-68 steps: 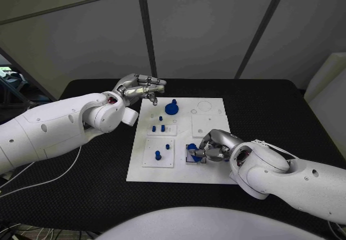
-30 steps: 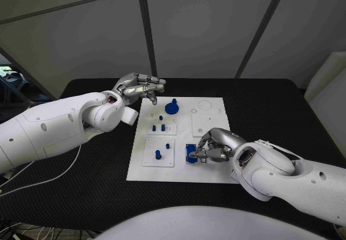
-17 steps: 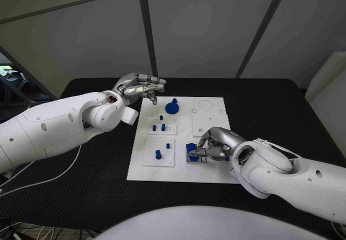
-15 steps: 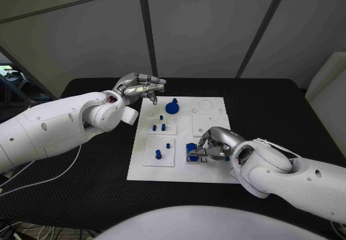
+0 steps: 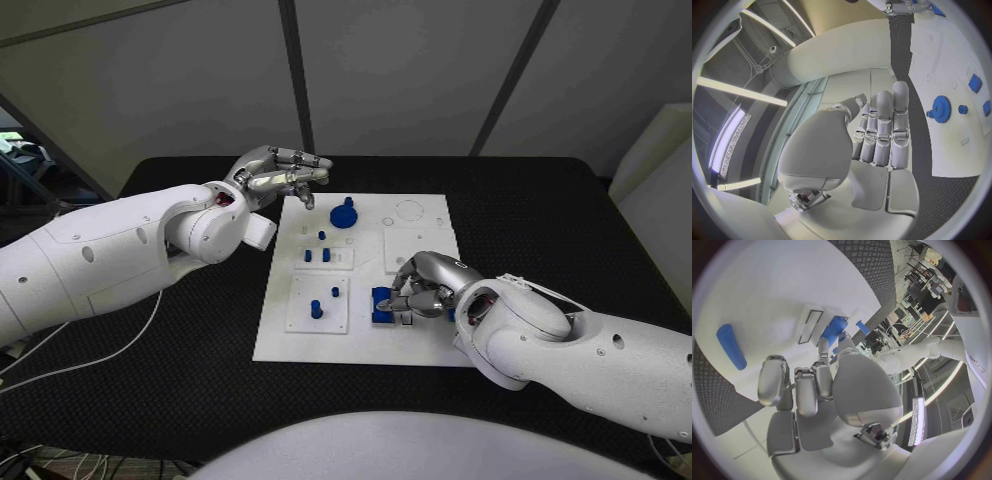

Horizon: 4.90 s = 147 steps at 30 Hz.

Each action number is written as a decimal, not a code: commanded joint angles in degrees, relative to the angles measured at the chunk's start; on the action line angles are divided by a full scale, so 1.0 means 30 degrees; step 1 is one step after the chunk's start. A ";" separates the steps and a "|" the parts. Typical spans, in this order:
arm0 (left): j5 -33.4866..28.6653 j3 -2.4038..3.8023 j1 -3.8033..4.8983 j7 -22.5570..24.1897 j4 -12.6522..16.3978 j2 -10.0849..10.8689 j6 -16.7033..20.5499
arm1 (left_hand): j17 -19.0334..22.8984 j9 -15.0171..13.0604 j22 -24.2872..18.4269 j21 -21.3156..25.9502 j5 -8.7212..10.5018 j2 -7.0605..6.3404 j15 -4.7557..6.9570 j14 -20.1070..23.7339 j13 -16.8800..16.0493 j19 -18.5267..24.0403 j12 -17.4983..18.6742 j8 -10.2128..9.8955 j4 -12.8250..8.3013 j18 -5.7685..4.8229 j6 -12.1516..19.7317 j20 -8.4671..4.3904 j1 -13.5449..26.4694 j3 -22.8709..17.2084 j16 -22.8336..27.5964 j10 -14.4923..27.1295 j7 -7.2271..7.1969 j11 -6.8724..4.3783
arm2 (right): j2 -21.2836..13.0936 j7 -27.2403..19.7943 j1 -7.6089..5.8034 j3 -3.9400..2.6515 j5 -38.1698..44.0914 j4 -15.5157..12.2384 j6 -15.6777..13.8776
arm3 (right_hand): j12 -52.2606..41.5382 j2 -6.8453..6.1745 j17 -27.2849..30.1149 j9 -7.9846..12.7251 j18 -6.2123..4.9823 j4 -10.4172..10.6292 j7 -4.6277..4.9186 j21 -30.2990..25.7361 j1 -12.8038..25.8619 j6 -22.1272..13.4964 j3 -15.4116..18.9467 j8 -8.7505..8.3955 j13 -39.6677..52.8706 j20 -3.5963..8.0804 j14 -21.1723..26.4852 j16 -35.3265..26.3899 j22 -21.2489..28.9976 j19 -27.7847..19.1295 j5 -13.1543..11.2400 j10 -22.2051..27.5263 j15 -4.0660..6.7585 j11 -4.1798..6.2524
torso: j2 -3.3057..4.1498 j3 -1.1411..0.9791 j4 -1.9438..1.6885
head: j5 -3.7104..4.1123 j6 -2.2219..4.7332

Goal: Assemble the parts on the task board

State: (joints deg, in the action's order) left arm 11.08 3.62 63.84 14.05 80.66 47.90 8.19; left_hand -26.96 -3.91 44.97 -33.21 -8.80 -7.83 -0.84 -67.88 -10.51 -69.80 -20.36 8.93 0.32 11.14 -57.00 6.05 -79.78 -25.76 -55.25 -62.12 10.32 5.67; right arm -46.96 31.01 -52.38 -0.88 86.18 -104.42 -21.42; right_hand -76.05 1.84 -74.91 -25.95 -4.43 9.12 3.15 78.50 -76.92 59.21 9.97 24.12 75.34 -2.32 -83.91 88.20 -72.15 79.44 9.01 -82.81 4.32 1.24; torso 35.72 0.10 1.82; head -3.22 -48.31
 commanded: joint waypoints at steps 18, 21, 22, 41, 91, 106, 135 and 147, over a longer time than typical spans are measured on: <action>-0.0077 0.0010 0.0028 0.0070 0.0019 0.0068 -0.0124 | 0.0018 -0.0012 -0.0029 0.0131 0.0084 0.0096 -0.0009 0.0059 -0.0017 0.0124 -0.0105 0.0083 0.0033 -0.0238 0.0150 0.0039 0.0073 0.0119 -0.0081 0.0111 0.0033 0.0009 | -0.2144 -0.2950 -0.0025 -0.0176 -0.1973 -0.1511 -0.3036 | 0.0955 -0.0067 -0.3731 0.0123 0.0072 0.0904 0.0337 -0.0261 0.0886 -0.0842 0.0775 -0.0599 0.0573 -0.0060 -0.1754 -0.0031 0.0337 -0.0216 0.1762 0.0323 -0.0167 -0.0356 | -0.0026 -0.0003 0.0028 | 0.0090 0.0163; -0.0077 0.0008 0.0026 0.0076 0.0020 0.0077 -0.0119 | 0.0018 -0.0012 -0.0029 0.0131 0.0084 0.0096 -0.0009 0.0059 -0.0017 0.0124 -0.0105 0.0083 0.0033 -0.0238 0.0150 0.0039 0.0073 0.0119 -0.0081 0.0111 0.0033 0.0009 | -0.3471 -0.3392 -0.0041 -0.0396 -0.2621 -0.2013 -0.2823 | 0.1228 0.0024 -0.3665 0.0279 0.0041 0.0962 0.0495 -0.0362 0.0694 -0.1146 0.0889 -0.1048 0.0402 -0.0165 -0.1739 -0.0069 0.0457 -0.0301 0.2107 0.0467 -0.0276 -0.0485 | -0.0036 0.0000 0.0060 | 0.0240 0.0260; -0.0077 0.0007 0.0025 0.0080 0.0018 0.0076 -0.0118 | 0.0018 -0.0012 -0.0029 0.0131 0.0084 0.0096 -0.0009 0.0059 -0.0017 0.0124 -0.0105 0.0083 0.0033 -0.0238 0.0150 0.0039 0.0073 0.0119 -0.0081 0.0111 0.0033 0.0009 | -0.3856 -0.3416 -0.0050 -0.0435 -0.2684 -0.2086 -0.2663 | 0.1267 0.0074 -0.3656 0.0335 0.0037 0.0936 0.0533 -0.0376 0.0574 -0.1187 0.0885 -0.1186 0.0381 -0.0192 -0.1737 -0.0075 0.0470 -0.0310 0.2139 0.0486 -0.0304 -0.0517 | -0.0051 0.0002 0.0075 | 0.0274 0.0265; -0.0077 -0.0003 0.0005 0.0126 0.0032 0.0099 -0.0113 | 0.0018 -0.0012 -0.0029 0.0131 0.0084 0.0096 -0.0009 0.0059 -0.0017 0.0124 -0.0105 0.0083 0.0033 -0.0238 0.0150 0.0039 0.0073 0.0119 -0.0081 0.0111 0.0033 0.0009 | -0.6026 -0.0705 -0.0020 -0.0522 0.1159 -0.1743 0.0753 | 0.1596 0.0176 -0.3435 0.1042 0.0011 0.0792 0.0653 -0.0480 -0.0286 -0.0542 0.1008 -0.2514 0.0217 -0.0360 -0.1685 -0.0210 0.0534 -0.0342 0.2273 0.0553 -0.0427 -0.0630 | -0.0048 -0.0023 0.0125 | 0.0996 0.0498; -0.0077 -0.0009 -0.0044 0.0128 0.0103 0.0273 -0.0127 | 0.0042 -0.0014 -0.0035 0.0140 0.0081 0.0106 -0.0012 0.0065 -0.0026 0.0125 -0.0169 0.0115 0.0047 -0.0237 0.0177 0.0045 0.0091 0.0132 -0.0101 0.0158 0.0031 0.0008 | -0.3779 0.1829 0.1072 -0.0464 0.4401 -0.0933 0.2790 | 0.1279 0.0780 -0.3868 0.1396 0.0094 -0.1266 0.0319 -0.0296 -0.3446 0.0614 -0.2535 -0.3348 0.0665 -0.0044 -0.1776 -0.0013 0.0130 -0.0098 0.3771 0.0372 -0.0120 -0.0272 | -0.0029 0.0005 0.0084 | 0.0913 0.0258; -0.0077 -0.0009 -0.0043 0.0097 0.0132 0.0284 -0.0094 | 0.0061 -0.0015 -0.0039 0.0145 0.0077 0.0115 -0.0010 0.0073 -0.0034 0.0125 -0.0219 0.0140 0.0032 -0.0233 0.0196 0.0046 0.0068 0.0128 -0.0115 0.0192 0.0027 0.0004 | -0.3981 0.1299 0.1043 -0.0493 0.0636 -0.2258 -0.0978 | 0.1231 -0.0501 -0.4007 0.1047 0.0126 -0.0988 0.0330 -0.0188 -0.1862 0.0572 -0.5873 -0.3374 0.0777 -0.0056 -0.1807 0.0048 -0.0091 0.0021 0.4939 0.0232 -0.0117 -0.0302 | -0.0044 0.0039 0.0042 | 0.0838 0.0382; -0.0077 -0.0007 -0.0035 0.0080 0.0189 0.0266 -0.0113 | 0.0061 -0.0015 -0.0039 0.0145 0.0077 0.0115 -0.0010 0.0073 -0.0034 0.0125 -0.0219 0.0140 0.0032 -0.0233 0.0196 0.0046 0.0068 0.0128 -0.0115 0.0192 0.0027 0.0004 | -0.1773 0.1645 0.0969 -0.0529 -0.0819 -0.1132 0.0640 | 0.0654 -0.1643 -0.4007 0.0497 0.0154 0.0911 0.0048 -0.0137 0.1708 0.1175 -0.7188 -0.2960 0.1220 0.0054 -0.1811 0.0038 -0.0244 0.0131 0.5127 -0.0249 0.0017 -0.0099 | -0.0021 0.0015 0.0065 | 0.0668 0.0235; -0.0077 -0.0007 -0.0035 0.0033 0.0162 0.0258 -0.0164 | 0.0076 -0.0017 -0.0040 0.0147 0.0076 0.0121 -0.0008 0.0078 -0.0040 0.0122 -0.0261 0.0163 0.0023 -0.0230 0.0206 0.0045 0.0054 0.0126 -0.0126 0.0213 0.0028 0.0005 | -0.1572 0.2032 0.0970 -0.0529 -0.0849 -0.0975 0.0629 | 0.0501 -0.1525 -0.4017 0.0220 0.0168 0.1744 -0.0125 -0.0105 0.2684 0.1591 -0.6592 -0.2617 0.1349 0.0143 -0.1815 0.0040 -0.0319 0.0194 0.5185 -0.0375 0.0124 0.0034 | -0.0033 -0.0001 0.0072 | 0.0632 0.0226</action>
State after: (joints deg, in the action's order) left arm 11.07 3.57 63.65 14.00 81.05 48.72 8.19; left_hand -26.78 -3.90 44.94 -32.98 -8.80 -7.83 -0.85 -67.87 -10.55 -69.79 -21.03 9.18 0.48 11.14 -56.70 6.05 -79.78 -25.60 -55.25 -61.87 10.43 5.79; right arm -51.69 36.11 -49.48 -2.51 83.96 -107.41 -20.58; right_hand -74.37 -2.61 -74.91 -25.38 -4.42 14.16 2.70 77.94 -69.07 63.71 -9.70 16.15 74.94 -1.88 -84.04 87.98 -73.07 79.73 24.71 -83.63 4.21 1.43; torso 35.62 0.12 2.03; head -1.31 -47.62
